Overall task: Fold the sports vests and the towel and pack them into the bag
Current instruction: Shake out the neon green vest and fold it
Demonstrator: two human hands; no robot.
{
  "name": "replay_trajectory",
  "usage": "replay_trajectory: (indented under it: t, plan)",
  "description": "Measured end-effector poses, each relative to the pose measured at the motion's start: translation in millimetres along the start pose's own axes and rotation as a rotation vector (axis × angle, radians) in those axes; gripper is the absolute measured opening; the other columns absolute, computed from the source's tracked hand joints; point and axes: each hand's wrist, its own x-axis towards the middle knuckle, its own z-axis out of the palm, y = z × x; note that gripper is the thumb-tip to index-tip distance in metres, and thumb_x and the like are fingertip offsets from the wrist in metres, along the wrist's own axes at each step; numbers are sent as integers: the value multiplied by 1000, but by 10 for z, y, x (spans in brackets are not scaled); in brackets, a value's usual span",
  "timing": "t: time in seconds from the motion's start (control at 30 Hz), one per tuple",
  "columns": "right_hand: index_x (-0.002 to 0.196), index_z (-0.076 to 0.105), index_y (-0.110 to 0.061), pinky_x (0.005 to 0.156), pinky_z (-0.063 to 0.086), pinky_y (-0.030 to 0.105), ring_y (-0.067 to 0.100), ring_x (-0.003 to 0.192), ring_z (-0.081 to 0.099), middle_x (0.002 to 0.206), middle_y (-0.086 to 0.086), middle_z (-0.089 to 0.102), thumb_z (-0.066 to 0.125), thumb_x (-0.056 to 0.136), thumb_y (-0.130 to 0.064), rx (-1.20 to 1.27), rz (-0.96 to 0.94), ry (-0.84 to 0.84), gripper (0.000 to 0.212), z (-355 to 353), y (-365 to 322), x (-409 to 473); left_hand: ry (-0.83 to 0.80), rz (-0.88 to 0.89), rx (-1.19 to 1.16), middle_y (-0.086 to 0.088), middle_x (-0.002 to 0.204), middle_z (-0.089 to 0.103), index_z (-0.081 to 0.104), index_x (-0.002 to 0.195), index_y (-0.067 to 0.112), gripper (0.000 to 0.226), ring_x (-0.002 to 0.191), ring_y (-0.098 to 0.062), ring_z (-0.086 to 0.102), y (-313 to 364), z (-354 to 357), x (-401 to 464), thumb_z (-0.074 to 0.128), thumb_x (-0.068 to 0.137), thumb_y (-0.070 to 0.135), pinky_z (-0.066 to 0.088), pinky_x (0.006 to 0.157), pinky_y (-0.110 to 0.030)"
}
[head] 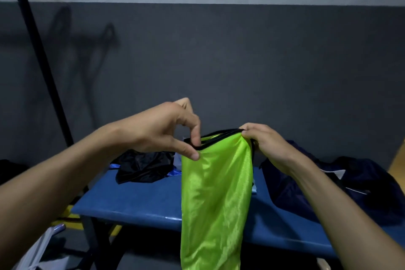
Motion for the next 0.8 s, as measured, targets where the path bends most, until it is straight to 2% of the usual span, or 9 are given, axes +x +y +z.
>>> replay_trajectory:
  t: [0.07, 0.13, 0.23, 0.33, 0.47, 0.57, 0.7, 0.8]
  plan:
    - [78, 59, -13, 67, 37, 29, 11, 67, 50, 72, 0, 54, 45, 102, -8, 8, 2, 25, 28, 17, -7, 3, 28, 100, 198, 16, 83, 65, 72, 81, 32, 22, 94, -10, 49, 19, -6, 15, 85, 74, 48, 46, 77, -31]
    - [77, 59, -14, 66, 38, 28, 9, 65, 51, 69, -4, 55, 45, 102, -8, 23, 8, 49, 30, -2, -15, -8, 51, 174, 412, 20, 81, 64, 71, 83, 32, 24, 90, -7, 42, 31, -7, -6, 80, 79, 54, 45, 77, -35]
    - [77, 60, -15, 66, 38, 29, 8, 63, 51, 67, -6, 55, 45, 102, -8, 18, -3, 65, 30, -33, -38, -35, 55, 214, 566, 23, 85, 63, 73, 89, 36, 22, 92, -8, 38, 78, 11, -96, 68, 88, 57, 43, 76, -38]
    - [77, 61, -16, 67, 39, 31, 9, 63, 52, 68, -4, 56, 46, 101, -9, 28, -3, 72, 29, -46, -84, -46, 30, 268, 607, 24, 88, 62, 73, 91, 38, 21, 95, -8, 39, 148, 35, -146, 62, 92, 56, 41, 75, -36]
    - [82, 60, -14, 68, 39, 30, 8, 64, 51, 70, -3, 54, 46, 102, -11, 12, -12, 52, 25, -42, -189, -98, 64, 290, 633, 22, 87, 59, 73, 86, 37, 22, 96, -12, 43, 244, 6, -165, 64, 90, 57, 41, 75, -38]
    - [88, 60, -11, 67, 38, 28, 8, 64, 50, 72, -2, 52, 46, 102, -11, 8, -24, 64, 20, -45, -240, -144, 88, 270, 632, 21, 83, 55, 67, 80, 34, 26, 92, -11, 43, 273, -27, -201, 68, 89, 58, 41, 73, -38]
    - [88, 60, -11, 66, 39, 27, 8, 65, 50, 72, -3, 53, 46, 103, -11, 14, -26, 64, 20, -48, -270, -197, 136, 219, 513, 17, 71, 50, 58, 74, 30, 35, 83, -6, 39, 278, 4, -296, 74, 84, 60, 43, 72, -35]
    - [87, 60, -13, 67, 39, 29, 12, 68, 50, 74, 0, 52, 47, 103, -14, 2, -32, 63, 21, -24, -290, -207, 190, 156, 548, 17, 68, 49, 54, 72, 30, 40, 79, -8, 41, 264, 63, -376, 65, 86, 66, 42, 68, -32]
